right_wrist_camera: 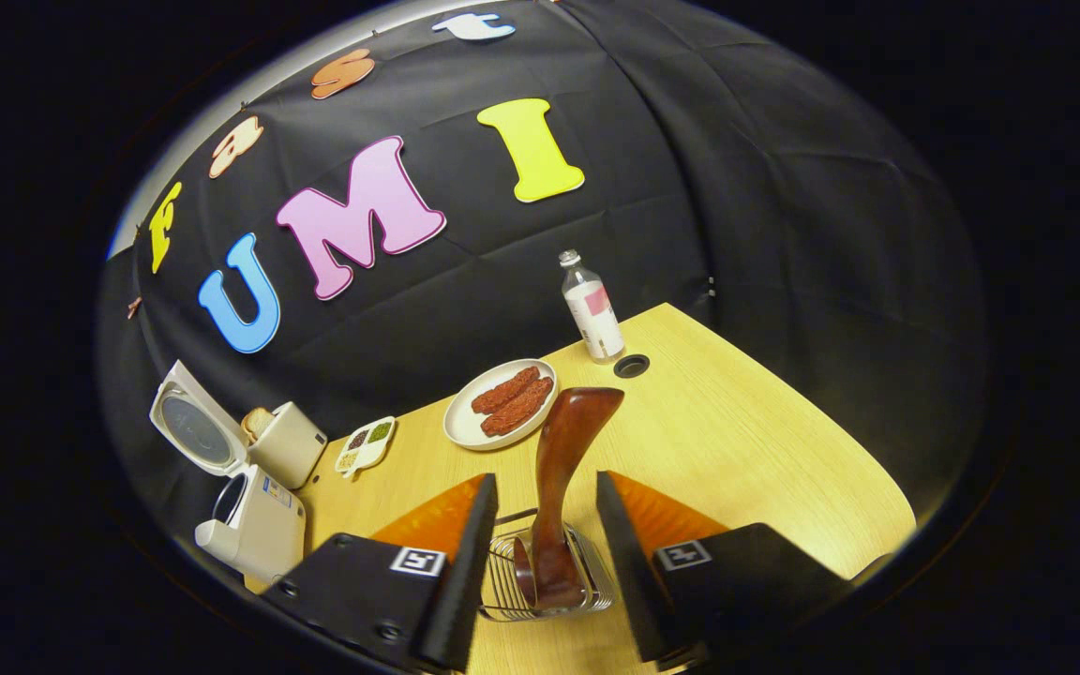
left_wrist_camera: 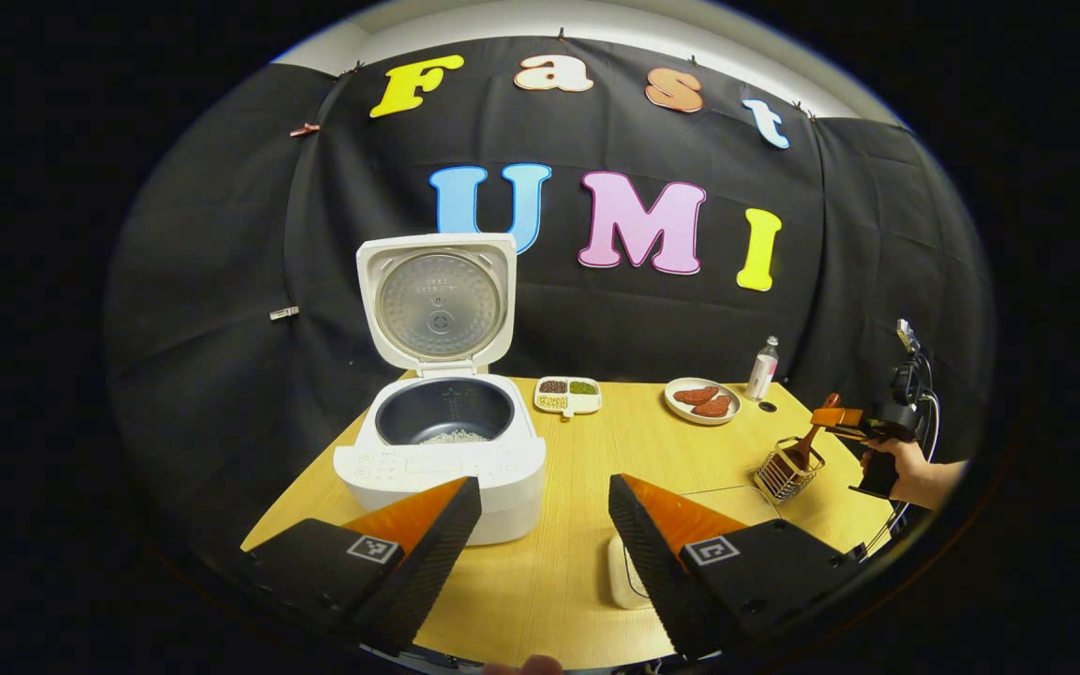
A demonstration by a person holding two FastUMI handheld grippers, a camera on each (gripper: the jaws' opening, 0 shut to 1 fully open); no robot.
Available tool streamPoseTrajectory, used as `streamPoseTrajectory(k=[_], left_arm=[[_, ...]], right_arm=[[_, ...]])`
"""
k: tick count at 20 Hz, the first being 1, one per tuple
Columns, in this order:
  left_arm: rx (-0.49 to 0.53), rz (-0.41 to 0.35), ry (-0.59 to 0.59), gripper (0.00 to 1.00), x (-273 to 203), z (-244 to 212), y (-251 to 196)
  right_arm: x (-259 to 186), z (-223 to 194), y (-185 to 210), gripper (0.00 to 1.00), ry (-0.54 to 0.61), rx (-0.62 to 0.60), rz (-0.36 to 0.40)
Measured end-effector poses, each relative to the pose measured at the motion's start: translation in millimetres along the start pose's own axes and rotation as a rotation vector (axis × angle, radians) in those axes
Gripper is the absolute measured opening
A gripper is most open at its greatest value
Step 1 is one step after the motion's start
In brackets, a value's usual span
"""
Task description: Close the left gripper, press the button to open the rice cooker; take a wooden spoon from the chopstick holder with the right hand, scoop a spoonful of rice and pour it into the rice cooker, then put the wooden spoon back into the chopstick holder.
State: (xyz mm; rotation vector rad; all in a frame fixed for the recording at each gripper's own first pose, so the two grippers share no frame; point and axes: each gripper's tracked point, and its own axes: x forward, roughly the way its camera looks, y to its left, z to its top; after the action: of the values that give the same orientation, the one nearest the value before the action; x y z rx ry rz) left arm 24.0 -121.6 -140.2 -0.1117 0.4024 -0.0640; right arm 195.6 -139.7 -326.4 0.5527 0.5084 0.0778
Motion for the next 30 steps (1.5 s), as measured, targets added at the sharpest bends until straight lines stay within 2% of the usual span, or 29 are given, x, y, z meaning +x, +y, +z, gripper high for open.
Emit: streamPoseTrajectory(k=[1, 2, 4, 11, 15, 23, 30], left_arm=[[0.003, -0.001, -0.001, 0.95, 0.7, 1.7, 0.4], [0.004, -0.002, -0.007, 0.95, 0.3, 3.2, 2.6], [0.006, -0.001, -0.022, 0.95, 0.8, 11.0, 6.3], [0.011, 0.017, -0.129, 0.95, 8.8, 64.5, 24.9], [0.016, 0.036, -0.243, 0.94, 17.2, 120.6, 40.3], [0.051, 0.100, -0.458, 0.94, 42.3, 238.9, 80.2], [-0.013, 0.142, -0.447, 0.94, 123.6, 282.5, 128.9]], right_arm=[[-4.0, -0.4, -0.6, 0.77, 0.000, -0.008, -0.004], [-8.6, 0.9, -1.4, 0.90, -0.002, -0.014, -0.009], [-18.5, 3.5, -0.8, 0.97, -0.008, -0.015, -0.021], [-73.5, 29.6, 9.0, 0.98, -0.072, 0.003, -0.069], [-105.2, 40.9, 22.7, 0.98, -0.092, -0.015, -0.069], [-162.3, 48.1, 44.1, 0.98, -0.124, -0.142, -0.084], [-193.9, 46.3, 52.1, 0.98, -0.151, -0.161, -0.125]])
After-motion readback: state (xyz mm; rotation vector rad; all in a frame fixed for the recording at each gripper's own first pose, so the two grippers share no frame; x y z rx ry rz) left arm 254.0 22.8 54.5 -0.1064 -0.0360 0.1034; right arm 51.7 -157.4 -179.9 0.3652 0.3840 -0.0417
